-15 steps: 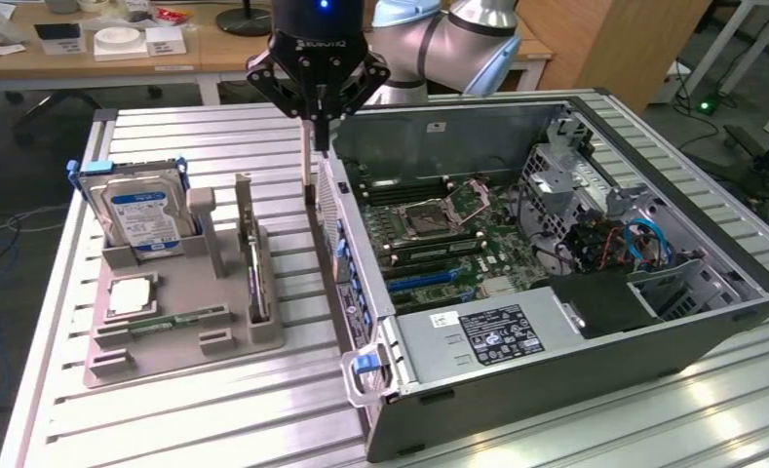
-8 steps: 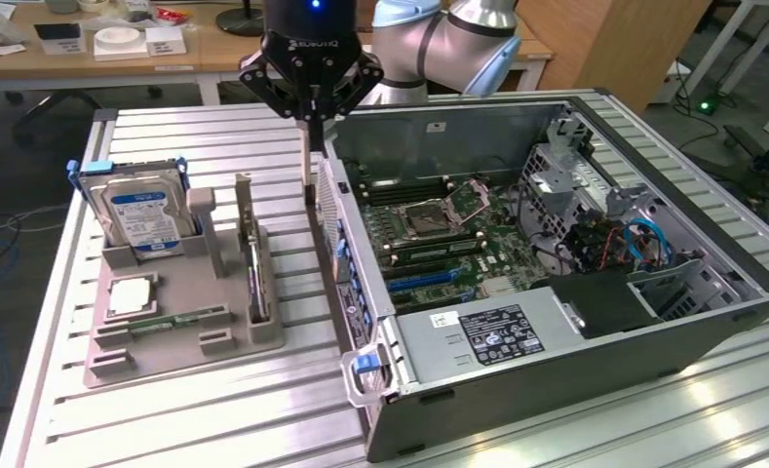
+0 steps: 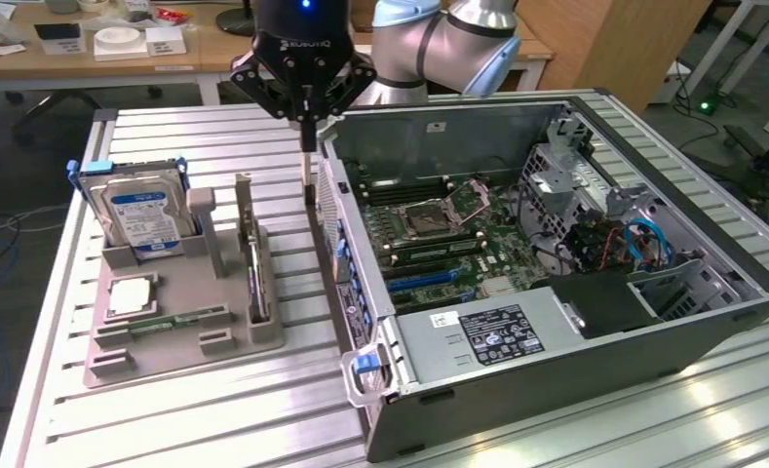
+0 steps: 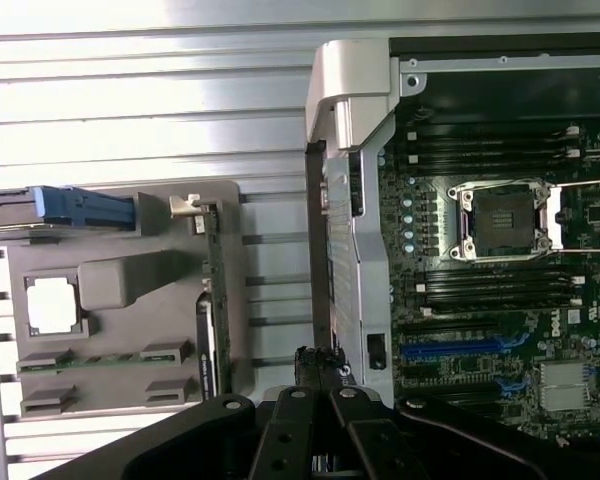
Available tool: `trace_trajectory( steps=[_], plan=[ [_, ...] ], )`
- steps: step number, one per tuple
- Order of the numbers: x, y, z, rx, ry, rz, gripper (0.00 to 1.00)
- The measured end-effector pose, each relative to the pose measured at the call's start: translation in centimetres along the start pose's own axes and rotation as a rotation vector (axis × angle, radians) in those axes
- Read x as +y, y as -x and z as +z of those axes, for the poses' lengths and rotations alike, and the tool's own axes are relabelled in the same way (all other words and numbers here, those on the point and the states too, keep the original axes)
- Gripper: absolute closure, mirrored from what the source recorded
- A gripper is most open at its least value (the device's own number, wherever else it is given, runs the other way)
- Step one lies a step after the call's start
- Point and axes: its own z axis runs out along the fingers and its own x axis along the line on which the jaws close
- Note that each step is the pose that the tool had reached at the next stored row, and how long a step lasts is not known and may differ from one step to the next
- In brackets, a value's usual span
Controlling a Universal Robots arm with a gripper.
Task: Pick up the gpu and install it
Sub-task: 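Reach for the gpu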
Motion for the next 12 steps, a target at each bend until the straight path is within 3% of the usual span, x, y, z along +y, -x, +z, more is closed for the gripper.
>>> trace_trajectory(
  steps=[12],
  plan=[
    [-0.09, -1.2, -0.03, -0.0001, 0.0, 0.0, 0.9]
  ],
)
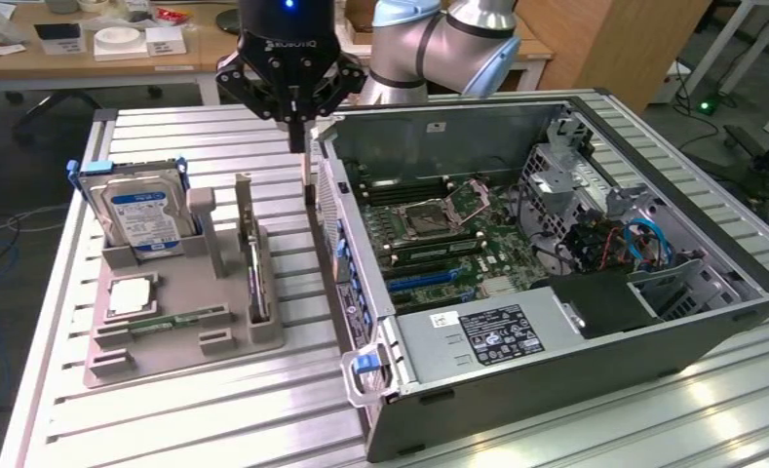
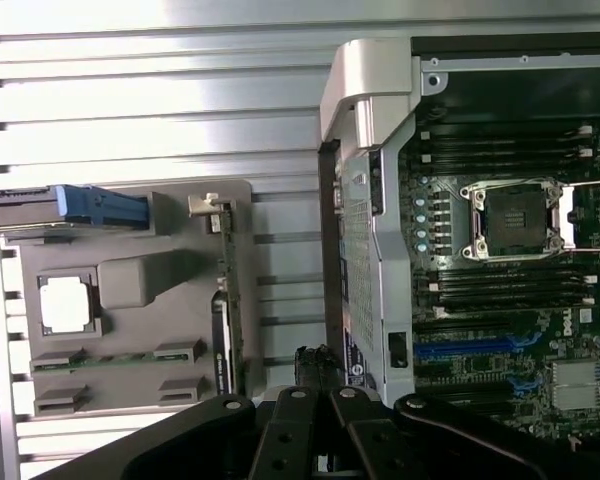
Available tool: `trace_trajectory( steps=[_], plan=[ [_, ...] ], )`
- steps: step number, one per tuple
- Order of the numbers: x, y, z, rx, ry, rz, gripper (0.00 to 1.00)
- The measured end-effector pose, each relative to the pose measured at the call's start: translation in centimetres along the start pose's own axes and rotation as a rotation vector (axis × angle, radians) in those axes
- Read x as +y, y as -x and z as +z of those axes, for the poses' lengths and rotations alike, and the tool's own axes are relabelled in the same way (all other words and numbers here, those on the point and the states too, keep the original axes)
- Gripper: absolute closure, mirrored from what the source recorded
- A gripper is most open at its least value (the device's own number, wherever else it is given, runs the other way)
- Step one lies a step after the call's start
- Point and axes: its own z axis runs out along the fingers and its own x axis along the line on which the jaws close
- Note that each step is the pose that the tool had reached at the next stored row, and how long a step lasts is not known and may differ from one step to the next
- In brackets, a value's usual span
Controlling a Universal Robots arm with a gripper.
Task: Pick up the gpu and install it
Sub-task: 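Reach for the gpu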
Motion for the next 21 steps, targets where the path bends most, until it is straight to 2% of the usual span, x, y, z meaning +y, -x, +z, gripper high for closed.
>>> trace_trajectory(
  steps=[21],
  plan=[
    [-0.22, -2.7, -0.07, 0.0001, 0.0, 0.0, 0.9]
  ],
)
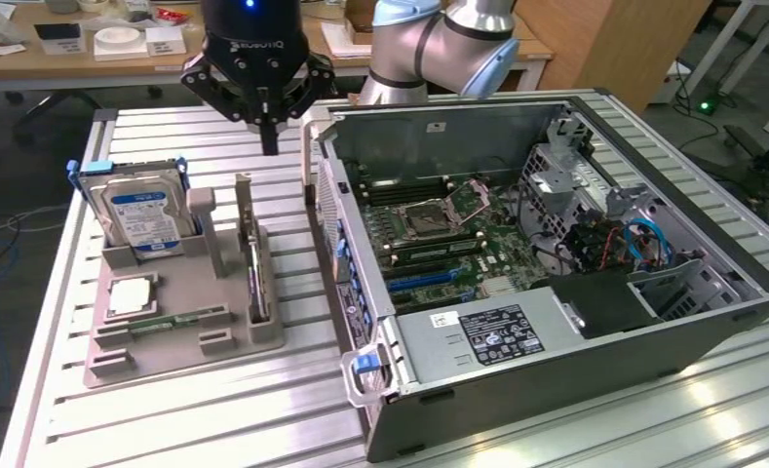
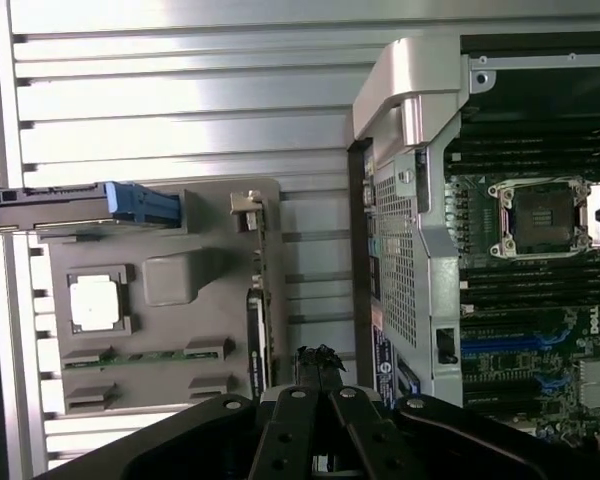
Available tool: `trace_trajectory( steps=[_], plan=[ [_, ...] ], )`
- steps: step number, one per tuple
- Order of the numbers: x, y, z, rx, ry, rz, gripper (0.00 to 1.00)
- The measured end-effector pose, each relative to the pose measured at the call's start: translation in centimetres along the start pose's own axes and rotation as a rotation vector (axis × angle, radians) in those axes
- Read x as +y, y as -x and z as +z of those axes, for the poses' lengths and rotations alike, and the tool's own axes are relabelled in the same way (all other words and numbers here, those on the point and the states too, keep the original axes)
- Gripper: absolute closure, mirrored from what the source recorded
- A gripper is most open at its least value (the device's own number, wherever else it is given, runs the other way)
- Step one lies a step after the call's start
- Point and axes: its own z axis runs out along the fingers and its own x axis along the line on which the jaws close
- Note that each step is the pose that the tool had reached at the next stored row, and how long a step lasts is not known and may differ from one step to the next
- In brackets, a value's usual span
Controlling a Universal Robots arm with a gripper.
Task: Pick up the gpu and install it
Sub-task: 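Reach for the gpu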
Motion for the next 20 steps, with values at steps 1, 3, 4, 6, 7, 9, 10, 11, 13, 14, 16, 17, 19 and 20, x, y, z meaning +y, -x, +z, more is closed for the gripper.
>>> trace_trajectory(
  steps=[1, 3, 4, 6, 7, 9, 10, 11, 13, 14, 16, 17, 19, 20],
  plan=[
    [-0.01, -0.1, 0.0, 0.0, 0.0, 0.0, 0.9],
    [-0.03, -0.4, -0.01, 0.0, 0.0, 0.0, 0.9],
    [-0.04, -0.6, -0.01, -0.0001, 0.0, 0.0, 0.9],
    [-0.07, -0.9, -0.02, 0.0, 0.0, 0.0, 0.9],
    [-0.07, -1.0, -0.03, 0.0, 0.0, 0.0, 0.9],
    [-0.09, -1.2, -0.03, 0.0, 0.0, 0.0, 0.9],
    [-0.11, -1.4, -0.03, -0.0001, 0.0, 0.0, 0.9],
    [-0.12, -1.5, -0.04, -0.0001, 0.0, 0.0, 0.9],
    [-0.14, -1.8, -0.05, 0.0, -0.0001, 0.0, 0.9],
    [-0.15, -1.9, -0.05, -0.0001, 0.0, 0.0, 0.9],
    [-0.18, -2.2, -0.06, 0.0, -0.0001, 0.0, 0.9],
    [-0.19, -2.4, -0.06, 0.0, -0.0001, 0.0, 0.9],
    [-0.22, -2.7, -0.07, -0.0001, 0.0, 0.0, 0.9],
    [-0.23, -2.8, -0.08, 0.0, -0.0001, 0.0, 0.9]
  ],
)
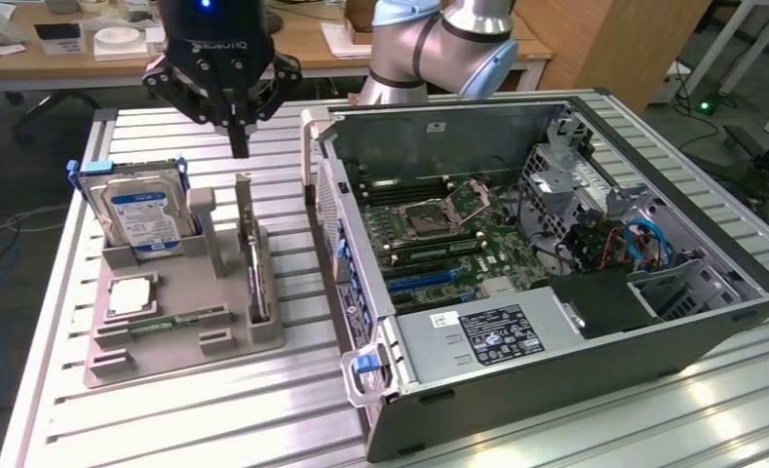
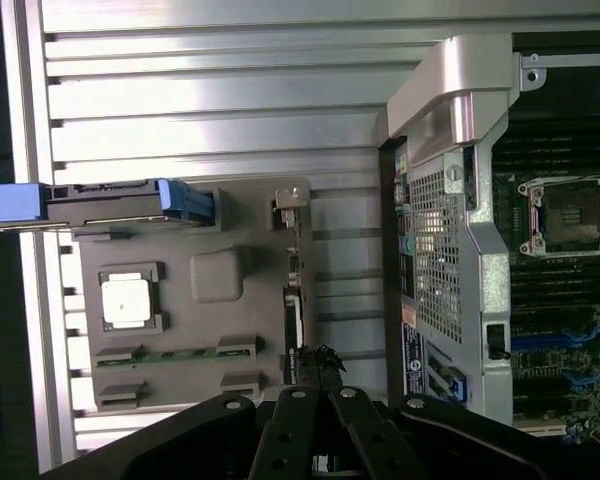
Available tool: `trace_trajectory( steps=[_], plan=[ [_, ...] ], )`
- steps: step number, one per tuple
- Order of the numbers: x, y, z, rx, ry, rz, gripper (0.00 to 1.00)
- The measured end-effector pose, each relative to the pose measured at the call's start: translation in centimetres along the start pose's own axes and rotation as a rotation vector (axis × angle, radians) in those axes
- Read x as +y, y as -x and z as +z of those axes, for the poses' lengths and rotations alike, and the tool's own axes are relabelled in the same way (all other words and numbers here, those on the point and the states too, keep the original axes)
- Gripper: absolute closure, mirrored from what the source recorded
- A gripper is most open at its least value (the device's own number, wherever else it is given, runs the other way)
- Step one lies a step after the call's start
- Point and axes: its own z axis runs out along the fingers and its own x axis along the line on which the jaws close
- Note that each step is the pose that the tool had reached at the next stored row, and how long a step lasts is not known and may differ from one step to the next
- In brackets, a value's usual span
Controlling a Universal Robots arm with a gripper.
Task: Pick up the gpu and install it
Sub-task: 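Reach for the gpu, then pick up the gpu and move the gpu toward the slot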
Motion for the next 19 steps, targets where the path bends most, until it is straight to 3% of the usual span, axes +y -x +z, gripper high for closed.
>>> trace_trajectory(
  steps=[4, 19],
  plan=[
    [-0.03, -0.42, -0.01, 0.0, 0.0, 0.0, 0.9],
    [-0.03, -0.43, -0.01, 0.0, 0.0, 0.0, 0.89]
  ],
)
